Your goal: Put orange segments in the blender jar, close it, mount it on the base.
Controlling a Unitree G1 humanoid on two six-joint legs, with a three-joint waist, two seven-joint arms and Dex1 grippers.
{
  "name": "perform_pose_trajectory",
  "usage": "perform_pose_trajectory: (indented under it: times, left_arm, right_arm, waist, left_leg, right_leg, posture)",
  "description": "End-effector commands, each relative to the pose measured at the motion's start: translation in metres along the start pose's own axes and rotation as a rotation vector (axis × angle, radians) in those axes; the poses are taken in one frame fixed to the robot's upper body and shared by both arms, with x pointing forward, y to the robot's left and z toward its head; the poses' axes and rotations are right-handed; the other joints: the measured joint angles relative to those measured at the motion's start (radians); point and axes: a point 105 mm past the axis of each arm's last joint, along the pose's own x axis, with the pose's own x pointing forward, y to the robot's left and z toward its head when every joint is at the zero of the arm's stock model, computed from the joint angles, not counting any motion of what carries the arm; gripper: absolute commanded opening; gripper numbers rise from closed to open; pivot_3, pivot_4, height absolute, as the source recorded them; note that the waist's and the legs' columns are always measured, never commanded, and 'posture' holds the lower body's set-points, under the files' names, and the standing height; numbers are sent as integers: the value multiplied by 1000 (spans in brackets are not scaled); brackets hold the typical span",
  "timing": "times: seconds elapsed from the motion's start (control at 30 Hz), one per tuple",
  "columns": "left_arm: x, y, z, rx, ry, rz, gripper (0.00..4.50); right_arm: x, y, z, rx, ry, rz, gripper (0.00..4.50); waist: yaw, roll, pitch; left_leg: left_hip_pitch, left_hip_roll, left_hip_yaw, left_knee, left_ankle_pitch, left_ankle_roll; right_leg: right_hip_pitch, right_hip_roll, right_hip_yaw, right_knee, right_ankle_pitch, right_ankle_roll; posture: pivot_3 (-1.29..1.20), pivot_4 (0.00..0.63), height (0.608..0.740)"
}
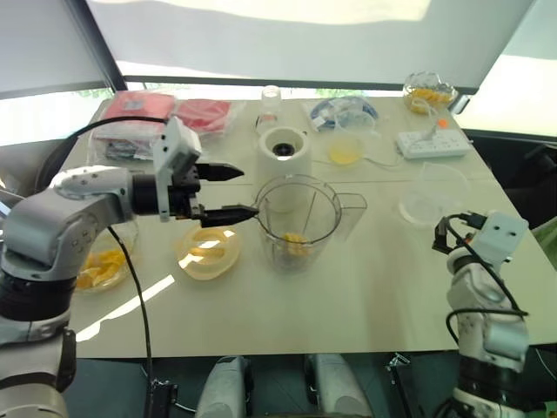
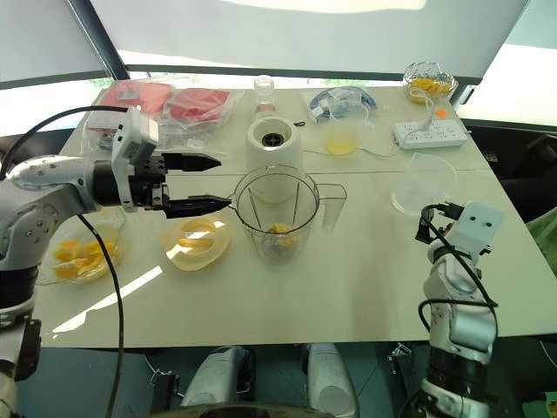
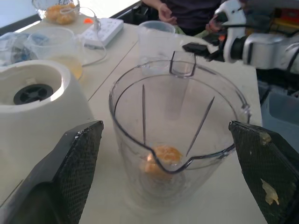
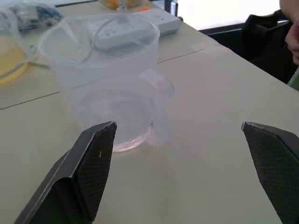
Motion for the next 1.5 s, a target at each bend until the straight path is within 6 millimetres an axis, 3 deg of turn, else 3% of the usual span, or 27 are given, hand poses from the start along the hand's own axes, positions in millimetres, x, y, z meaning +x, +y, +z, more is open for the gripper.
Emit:
perform_pose_trajectory:
  times: [0.03, 0.13, 0.27, 0.4, 0.53, 0.63, 0.7, 0.77, 0.9, 1.13, 1.27, 1.5]
  left_arm:
    - [-18, 26, -2, 65, 74, 105, 4500]
    - [-22, 40, -7, 79, 106, 126, 4500]
    - [-18, 53, -20, 70, 150, 146, 4500]
    - [-5, 53, -42, 53, 211, 123, 4500]
    - [12, 51, -77, 157, 391, 119, 4500]
    - [11, 53, -104, 276, 551, 92, 4500]
    - [14, 53, -114, 294, 587, 43, 4500]
    - [16, 51, -119, 303, 601, -7, 4500]
    - [15, 50, -134, 335, 651, -96, 4500]
    - [27, 50, -142, 346, 644, -172, 4500]
    - [41, 55, -151, 379, 686, -190, 4500]
    - [46, 54, -169, 379, 768, -252, 4500]
  right_arm:
    - [-32, -9, 30, 1, -70, 99, 4460]
    - [-52, -16, 36, -6, -75, 180, 4460]
    - [-75, -6, 37, -9, -51, 351, 4460]
    - [-98, -3, 40, -26, -10, 514, 4460]
    - [-123, -11, 40, -77, 116, 673, 4460]
    - [-130, -24, 34, -166, 226, 700, 4460]
    - [-132, -42, 30, -230, 314, 696, 4460]
    - [-135, -46, 31, -257, 352, 730, 4460]
    - [-146, -36, 38, -286, 380, 843, 4460]
    - [-150, -8, 49, -310, 317, 933, 4460]
    - [-159, 19, 60, -309, 245, 1020, 4460]
    - [-167, 35, 65, -328, 199, 1055, 4460]
  waist:
    - [2, 0, 0]
    - [8, 0, 0]
    - [10, 0, 0]
    - [12, 0, 0]
    - [29, -1, 0]
    - [31, -3, -1]
    - [31, -3, 0]
    - [32, -4, 0]
    - [32, -4, 0]
    - [38, -5, 0]
    - [52, -5, 0]
    - [55, -6, -2]
  left_leg:
    - [0, 0, 0, 0, 0, 0]
    - [0, 0, 0, 0, 0, 0]
    - [0, 0, 1, 0, 0, 0]
    - [-1, 0, 1, 0, 0, 0]
    - [-2, 0, 1, -1, -1, 1]
    - [-2, 1, 1, -1, -1, 1]
    - [-2, 1, 1, -1, -1, 1]
    - [-2, 1, 2, 0, -1, 1]
    - [-3, 1, 1, -1, -1, 1]
    - [-6, 1, 0, 0, -2, 2]
    - [-6, 0, 0, 0, -2, 2]
    - [-5, 0, 0, 1, -2, 2]
  right_leg:
    - [0, 0, 0, 0, 0, 0]
    - [0, 0, -1, -1, 0, 0]
    - [2, -1, 0, -4, 0, 0]
    - [2, -1, 0, -6, 0, 0]
    - [3, -1, 0, -10, 0, 0]
    - [3, -2, 0, -12, 0, 0]
    - [3, -3, 0, -12, 0, 0]
    - [3, -4, 0, -13, 0, 0]
    - [3, -5, -1, -14, 0, 0]
    - [2, -5, -3, -15, 0, 0]
    - [2, -4, -3, -15, 0, 0]
    - [4, -4, -3, -15, 0, 0]
  posture:
    - [0, 150, 740]
    - [0, 150, 740]
    - [0, 150, 740]
    - [0, 150, 740]
    - [0, 150, 740]
    - [0, 150, 740]
    - [0, 150, 740]
    - [0, 150, 740]
    - [0, 150, 740]
    - [0, 150, 740]
    - [0, 150, 740]
    - [0, 150, 740]
